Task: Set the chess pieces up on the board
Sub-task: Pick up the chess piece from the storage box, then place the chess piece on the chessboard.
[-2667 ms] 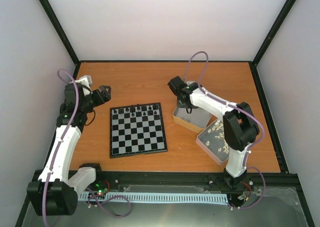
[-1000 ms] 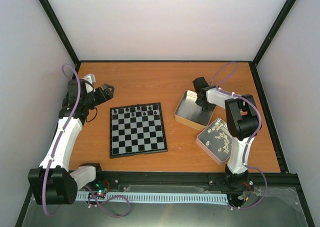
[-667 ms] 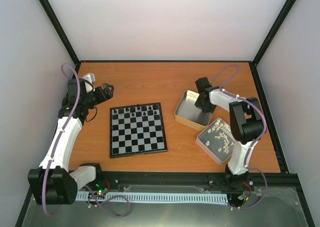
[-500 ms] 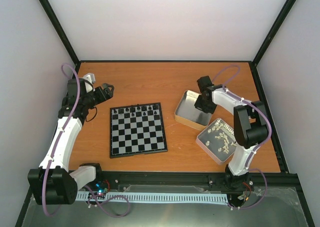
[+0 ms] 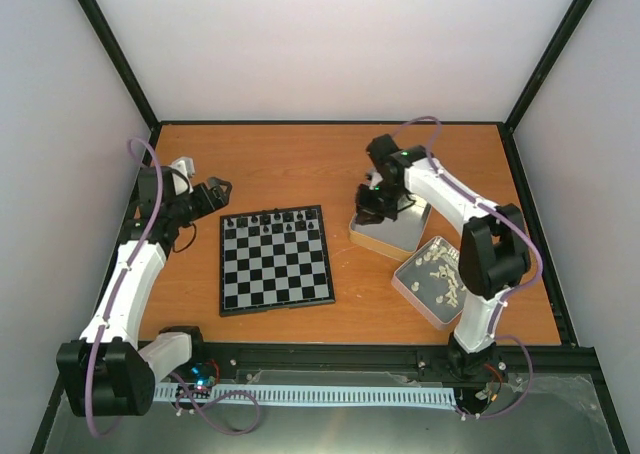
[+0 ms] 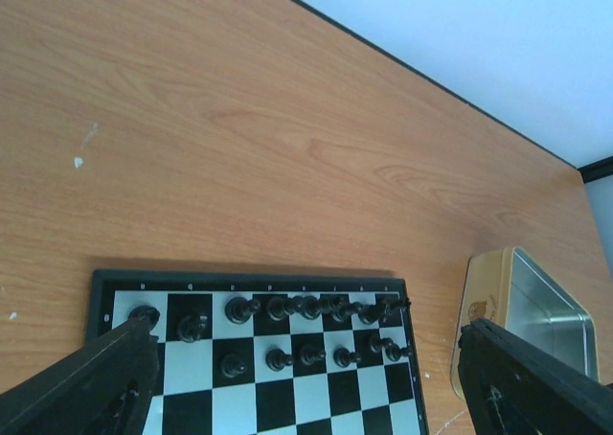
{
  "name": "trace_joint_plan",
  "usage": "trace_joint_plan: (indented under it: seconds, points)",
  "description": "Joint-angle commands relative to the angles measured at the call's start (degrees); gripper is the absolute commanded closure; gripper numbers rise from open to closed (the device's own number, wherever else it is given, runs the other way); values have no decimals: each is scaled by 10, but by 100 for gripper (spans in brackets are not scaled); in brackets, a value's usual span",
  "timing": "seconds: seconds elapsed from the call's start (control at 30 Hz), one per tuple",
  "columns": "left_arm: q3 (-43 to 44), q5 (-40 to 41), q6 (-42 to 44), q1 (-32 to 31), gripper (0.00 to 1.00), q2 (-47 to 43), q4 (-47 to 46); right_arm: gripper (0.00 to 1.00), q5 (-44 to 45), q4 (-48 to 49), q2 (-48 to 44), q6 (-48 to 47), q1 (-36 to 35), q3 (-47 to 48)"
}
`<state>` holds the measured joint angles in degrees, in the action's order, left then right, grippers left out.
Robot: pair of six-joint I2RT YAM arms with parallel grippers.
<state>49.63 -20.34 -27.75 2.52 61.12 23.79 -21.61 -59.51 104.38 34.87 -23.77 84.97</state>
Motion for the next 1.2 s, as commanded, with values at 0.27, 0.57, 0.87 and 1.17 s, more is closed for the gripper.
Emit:
trace_joint_plan:
  seconds: [0.27,0.57,0.87,1.17]
  points:
    - [-40,-59,-9,4,13,-41,33,94,-92,-109,166,-46,-174,154]
    - [-57,-70,-5,4,13,-54,37,92,-81,-160,265,-80,-207,236]
    - [-61,-58,4,5,13,-57,42,85,-87,-171,286,-82,-207,254]
    - [-53,-95,37,4,11,-46,38,66,-76,-170,284,-79,-203,294]
